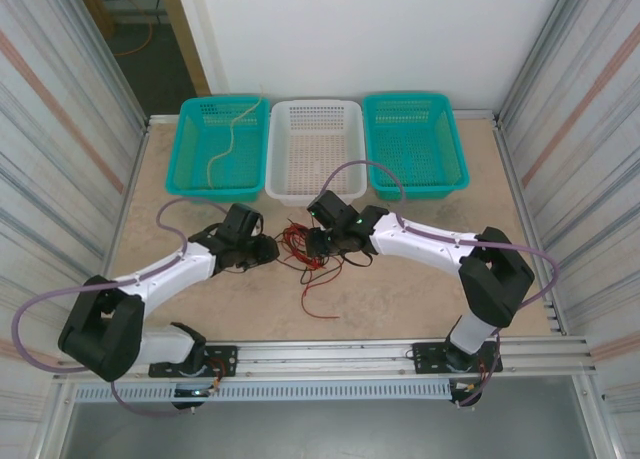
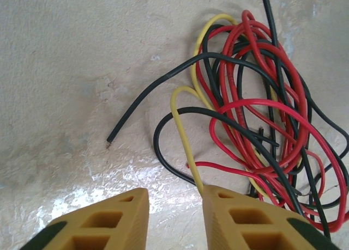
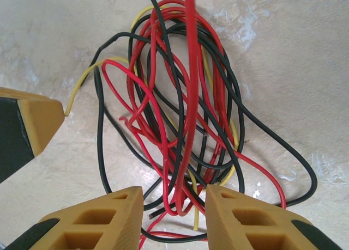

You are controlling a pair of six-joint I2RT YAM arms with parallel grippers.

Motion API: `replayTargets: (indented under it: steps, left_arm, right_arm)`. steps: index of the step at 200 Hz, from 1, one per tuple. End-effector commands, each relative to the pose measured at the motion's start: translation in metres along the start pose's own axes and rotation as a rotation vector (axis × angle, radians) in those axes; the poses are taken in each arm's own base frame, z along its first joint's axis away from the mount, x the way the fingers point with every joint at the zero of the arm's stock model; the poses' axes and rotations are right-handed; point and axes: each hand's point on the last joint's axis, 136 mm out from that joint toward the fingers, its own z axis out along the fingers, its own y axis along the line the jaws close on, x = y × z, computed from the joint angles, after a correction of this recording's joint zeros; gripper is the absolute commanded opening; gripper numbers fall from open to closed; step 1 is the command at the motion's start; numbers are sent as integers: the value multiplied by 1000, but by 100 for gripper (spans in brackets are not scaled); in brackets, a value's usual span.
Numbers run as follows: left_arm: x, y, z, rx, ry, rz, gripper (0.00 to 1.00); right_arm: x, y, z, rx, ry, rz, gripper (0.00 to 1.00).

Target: Untangle the cables

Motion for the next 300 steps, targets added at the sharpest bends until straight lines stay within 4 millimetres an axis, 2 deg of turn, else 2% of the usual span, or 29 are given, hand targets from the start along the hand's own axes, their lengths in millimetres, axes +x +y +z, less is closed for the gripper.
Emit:
replayTargets:
  steps: [1,22,41,72,107,119,132,138,157,175,190,232,271,300]
  left_arm:
    - [-11,-14,-17,50,-41,-19,38]
    - [-17,-19,-28,62,-66,-22,49]
    - [-17,-20,-24,58,-48,-23,50]
    - [-12,-14,-4,14,9,-37,39]
    - [-14,-17,7,16,34,-44,27]
    - [-14,-18,8,18,37,-42,17]
    - [-15,-21,5,24,37,-39,1]
    - [-17,-25,1,37,31,-28,0]
    - [-25,-40,-19,66,-11,34,0]
    - [-31,-66,-45,116,-57,142,0]
    - [-36,-94,-71,179,-113,246,0]
    - [-49,-153,-147,301,-265,482,0]
    - [-52,-189,-210,437,-367,625,0]
    - [-53,-205,-243,533,-428,658,0]
  right_arm:
    - [1,-2,-10,5,-17,-32,35]
    - [-1,1,-9,-7,-24,-35,34]
    - [-3,3,-9,-13,-27,-36,34]
    - [-5,5,-10,-19,-32,-33,32]
    - [-5,3,-15,-16,-40,-30,31]
    - [-6,3,-17,-17,-43,-30,31]
    - [-8,5,-21,-24,-51,-28,30]
    - [-9,6,-22,-30,-54,-28,30]
    - [-17,16,-32,-72,-77,-31,32]
    - [-27,26,-42,-116,-99,-33,41]
    - [-37,31,-54,-149,-125,-26,51]
    - [-69,31,-89,-207,-218,-2,65]
    - [-85,28,-109,-243,-267,17,69]
    - [-89,31,-117,-261,-287,18,69]
